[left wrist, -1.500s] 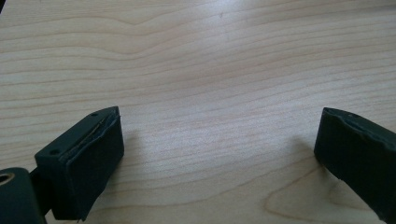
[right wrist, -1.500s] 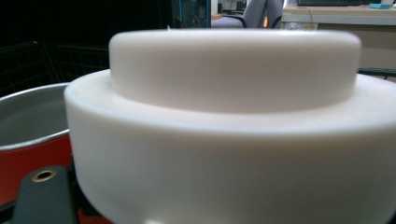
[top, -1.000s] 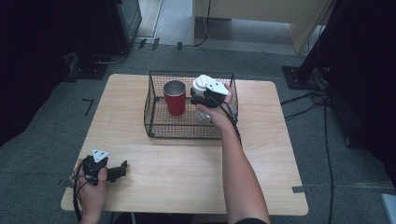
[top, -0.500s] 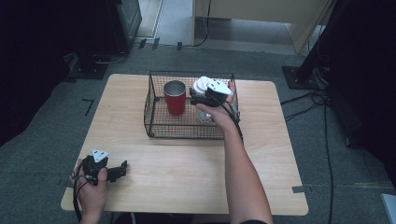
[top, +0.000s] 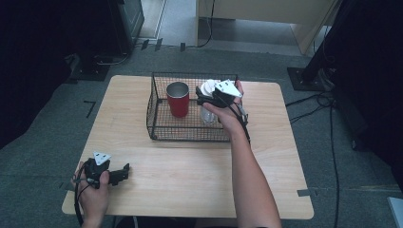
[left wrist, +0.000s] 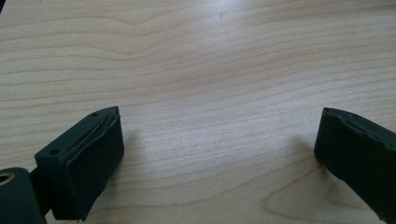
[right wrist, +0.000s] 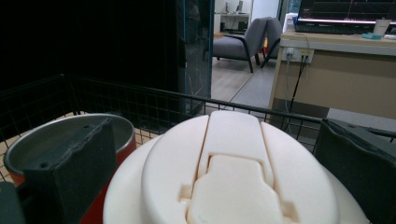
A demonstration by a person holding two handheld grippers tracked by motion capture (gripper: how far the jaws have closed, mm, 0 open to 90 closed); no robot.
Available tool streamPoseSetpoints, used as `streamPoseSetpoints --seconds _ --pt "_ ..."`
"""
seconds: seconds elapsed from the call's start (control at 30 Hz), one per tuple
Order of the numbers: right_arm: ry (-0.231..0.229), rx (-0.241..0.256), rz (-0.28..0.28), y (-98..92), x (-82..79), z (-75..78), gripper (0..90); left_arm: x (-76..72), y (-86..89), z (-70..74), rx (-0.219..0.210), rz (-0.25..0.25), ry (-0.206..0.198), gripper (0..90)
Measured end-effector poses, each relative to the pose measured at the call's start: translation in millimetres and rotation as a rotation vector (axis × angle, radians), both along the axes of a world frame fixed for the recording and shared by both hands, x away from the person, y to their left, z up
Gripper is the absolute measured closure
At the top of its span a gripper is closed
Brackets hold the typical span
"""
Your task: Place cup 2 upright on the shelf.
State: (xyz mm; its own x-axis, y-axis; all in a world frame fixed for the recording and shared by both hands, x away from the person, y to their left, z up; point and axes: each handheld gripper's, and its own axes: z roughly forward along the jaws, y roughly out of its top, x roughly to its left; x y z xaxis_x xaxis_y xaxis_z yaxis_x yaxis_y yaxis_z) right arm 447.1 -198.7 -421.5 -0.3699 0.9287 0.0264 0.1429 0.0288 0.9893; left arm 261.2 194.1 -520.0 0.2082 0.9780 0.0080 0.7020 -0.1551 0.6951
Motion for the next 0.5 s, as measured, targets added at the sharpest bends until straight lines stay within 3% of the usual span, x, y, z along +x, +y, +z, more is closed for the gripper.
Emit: streamPoseSetpoints --seconds 0.5 --pt "-0.066 0.021 0.043 5.3 -15.9 20.1 0.0 0.0 -0.1 -0.1 -0.001 0.000 -0.001 2.2"
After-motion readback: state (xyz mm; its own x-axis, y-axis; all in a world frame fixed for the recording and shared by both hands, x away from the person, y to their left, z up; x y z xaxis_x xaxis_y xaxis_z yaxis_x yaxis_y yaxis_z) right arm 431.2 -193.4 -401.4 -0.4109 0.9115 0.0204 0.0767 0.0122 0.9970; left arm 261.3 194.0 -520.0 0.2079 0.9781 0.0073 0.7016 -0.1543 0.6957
